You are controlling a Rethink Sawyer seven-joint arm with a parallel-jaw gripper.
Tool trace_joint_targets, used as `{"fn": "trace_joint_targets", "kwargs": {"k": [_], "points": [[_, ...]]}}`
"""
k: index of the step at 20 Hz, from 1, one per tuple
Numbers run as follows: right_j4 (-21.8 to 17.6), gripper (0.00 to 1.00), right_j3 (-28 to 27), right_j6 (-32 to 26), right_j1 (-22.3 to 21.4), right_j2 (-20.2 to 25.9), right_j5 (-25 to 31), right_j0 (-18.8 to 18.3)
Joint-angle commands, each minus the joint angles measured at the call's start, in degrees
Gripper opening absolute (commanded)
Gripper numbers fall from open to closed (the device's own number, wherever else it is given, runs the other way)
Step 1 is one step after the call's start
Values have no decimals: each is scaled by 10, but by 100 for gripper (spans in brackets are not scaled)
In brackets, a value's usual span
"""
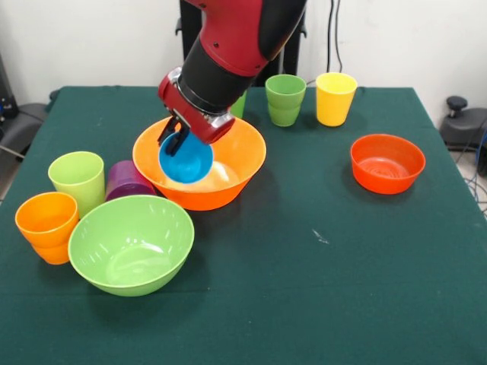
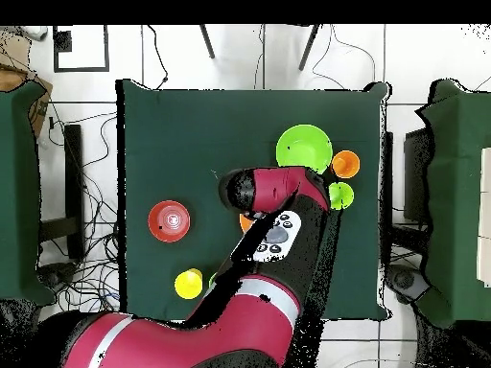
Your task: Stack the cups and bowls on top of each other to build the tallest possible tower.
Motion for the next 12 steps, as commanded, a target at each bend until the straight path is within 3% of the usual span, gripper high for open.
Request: {"fn": "trace_joint_targets", "kwargs": {"k": [1,8,12], "points": [[-15,0,27,27,14,47,-49,-5],[-11,0,24,46,24,41,-91,-10],[-7,0,30,37,17,43,-81,-13]]}}
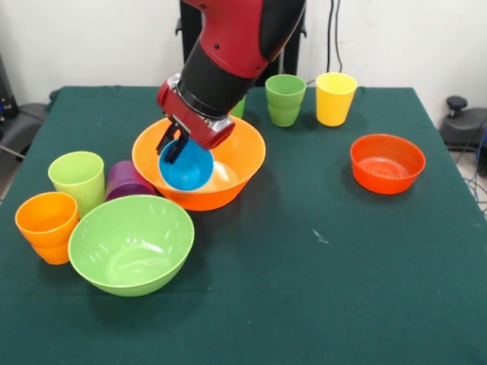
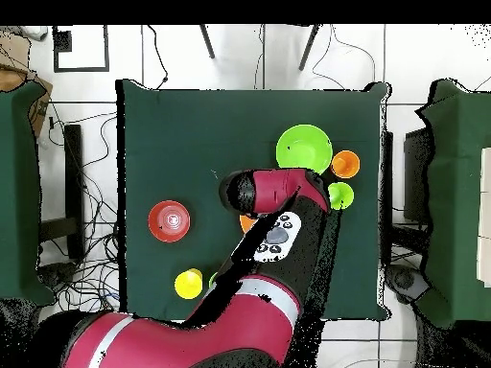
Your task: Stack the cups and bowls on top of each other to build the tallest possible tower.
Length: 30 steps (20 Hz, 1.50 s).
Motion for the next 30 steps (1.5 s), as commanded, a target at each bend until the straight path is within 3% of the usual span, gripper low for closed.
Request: {"fn": "trace_joint_targets", "kwargs": {"k": [1,4,8,14,21,30], "points": [[-5,0,26,37,15,43,-36,-12],[-10,0,23,18,7,38,-4,-9],[-14,0,35,7,-16,43,-22,-13],[-22,0,57,-22,-64,41,-1,-11],[-29,0,88,-18,-104,33,-9,-4],[-39,0,87,5,-117,10,-24,15]]}}
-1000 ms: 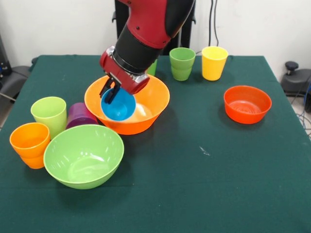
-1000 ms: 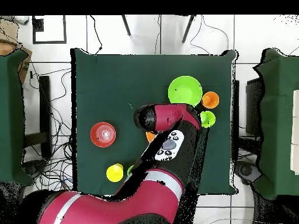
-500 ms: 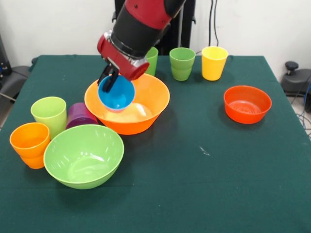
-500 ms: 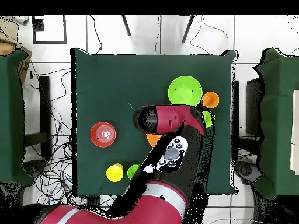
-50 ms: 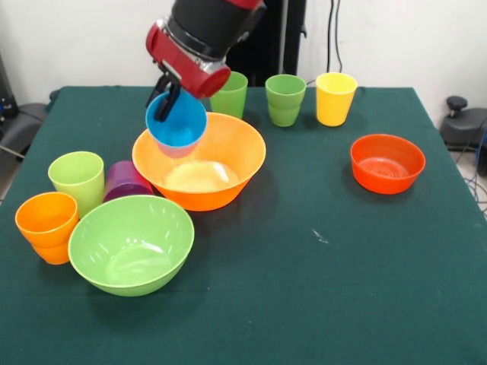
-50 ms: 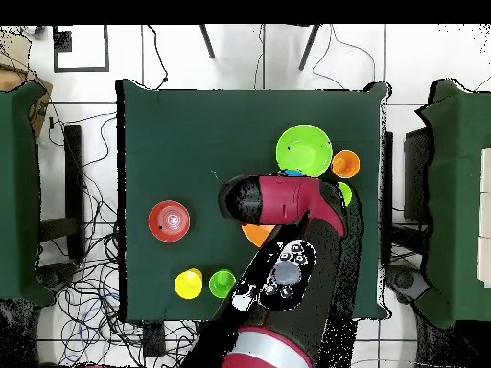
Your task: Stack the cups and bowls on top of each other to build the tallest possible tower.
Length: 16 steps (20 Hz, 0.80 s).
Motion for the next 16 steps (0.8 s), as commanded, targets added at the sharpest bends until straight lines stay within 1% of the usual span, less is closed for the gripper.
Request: {"fn": "trace_joint_targets", "kwargs": {"k": [1,5,7,8,10,16], "points": [[-36,0,33,13,-12,20,-27,15],[-29,0,35,51,0,7,-68,23],[-30,0,31,69,14,-10,-83,35],[-34,0,25,74,23,-23,-83,45],[-32,0,19,78,39,-36,-88,52],[-15,0,21,86,58,-58,-121,64]]}}
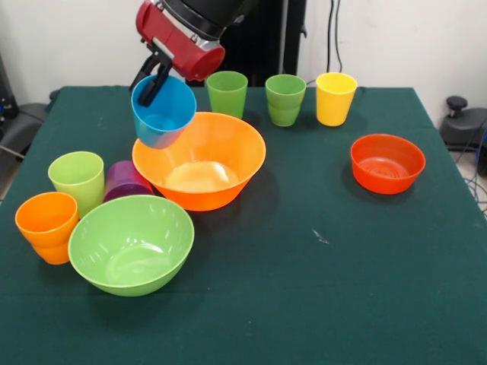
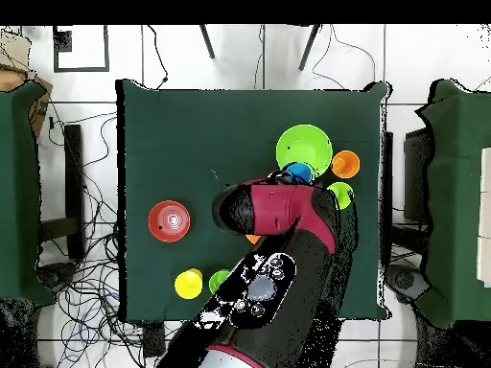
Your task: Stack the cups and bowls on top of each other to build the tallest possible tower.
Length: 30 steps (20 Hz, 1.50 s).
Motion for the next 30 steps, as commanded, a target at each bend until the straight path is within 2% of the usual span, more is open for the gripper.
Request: {"fn": "trace_joint_targets", "kwargs": {"k": [1,6,16,19,22,24,28,30], "points": [[-12,0,16,91,50,5,-55,21],[-10,0,2,98,81,-37,-58,44],[57,0,28,119,71,-8,-59,25],[69,0,23,116,76,-18,-17,31],[85,0,30,76,52,14,38,13],[92,0,35,53,39,30,56,4],[107,0,45,42,29,45,65,-5],[128,0,60,48,20,65,77,-18]]}}
